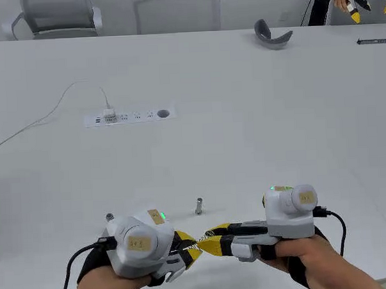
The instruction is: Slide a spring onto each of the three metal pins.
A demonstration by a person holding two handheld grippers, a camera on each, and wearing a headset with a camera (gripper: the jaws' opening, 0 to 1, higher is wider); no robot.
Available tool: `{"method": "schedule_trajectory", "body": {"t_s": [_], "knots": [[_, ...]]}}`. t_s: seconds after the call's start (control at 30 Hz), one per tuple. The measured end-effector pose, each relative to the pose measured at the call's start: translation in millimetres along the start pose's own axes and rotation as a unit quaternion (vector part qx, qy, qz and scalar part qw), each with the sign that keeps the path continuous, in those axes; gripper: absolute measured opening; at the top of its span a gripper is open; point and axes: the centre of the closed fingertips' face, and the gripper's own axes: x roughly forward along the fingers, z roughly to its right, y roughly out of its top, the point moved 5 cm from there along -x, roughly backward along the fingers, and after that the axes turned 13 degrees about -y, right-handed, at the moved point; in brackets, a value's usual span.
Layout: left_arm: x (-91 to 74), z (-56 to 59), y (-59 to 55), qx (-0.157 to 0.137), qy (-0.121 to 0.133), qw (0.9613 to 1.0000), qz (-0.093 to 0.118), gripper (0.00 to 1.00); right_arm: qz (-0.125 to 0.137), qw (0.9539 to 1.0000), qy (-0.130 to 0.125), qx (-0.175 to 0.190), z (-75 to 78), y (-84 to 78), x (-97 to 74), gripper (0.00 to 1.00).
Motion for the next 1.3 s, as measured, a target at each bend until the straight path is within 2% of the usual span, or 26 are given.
{"method": "schedule_trajectory", "body": {"t_s": [0.1, 0.4, 0.67, 0.9, 1.07, 1.17, 1.3], "knots": [[0.3, -0.4, -0.3, 0.002, -0.003, 1.0000, -0.003, 0.10, 0.006, 0.9998, 0.007, 0.018, 0.8, 3.7, -3.2, 0.21], [4.3, 0.4, 3.3, 0.011, -0.012, 0.9999, -0.005, 0.10, 0.001, 0.9996, 0.015, 0.024, -0.4, 12.0, -6.2, 0.15], [3.4, 1.9, 8.3, 0.018, -0.026, 0.9995, 0.002, 0.10, -0.021, 0.9991, 0.033, -0.015, -6.3, 18.3, -9.1, 0.13], [-0.9, 2.9, 13.1, 0.018, -0.042, 0.9988, 0.018, 0.10, -0.053, 0.9943, 0.048, -0.079, -11.4, 25.2, -14.4, 0.13], [-5.5, 4.8, 21.7, 0.014, -0.066, 0.9965, 0.050, 0.10, -0.084, 0.9822, 0.063, -0.156, -21.0, 37.1, -21.4, 0.13], [-9.2, 4.9, 27.9, 0.011, -0.076, 0.9948, 0.066, 0.10, -0.100, 0.9716, 0.073, -0.202, -25.8, 45.5, -25.3, 0.13], [-11.9, 7.4, 35.0, 0.014, -0.090, 0.9928, 0.078, 0.10, -0.134, 0.9503, 0.087, -0.267, -31.7, 50.9, -29.5, 0.13]]}}
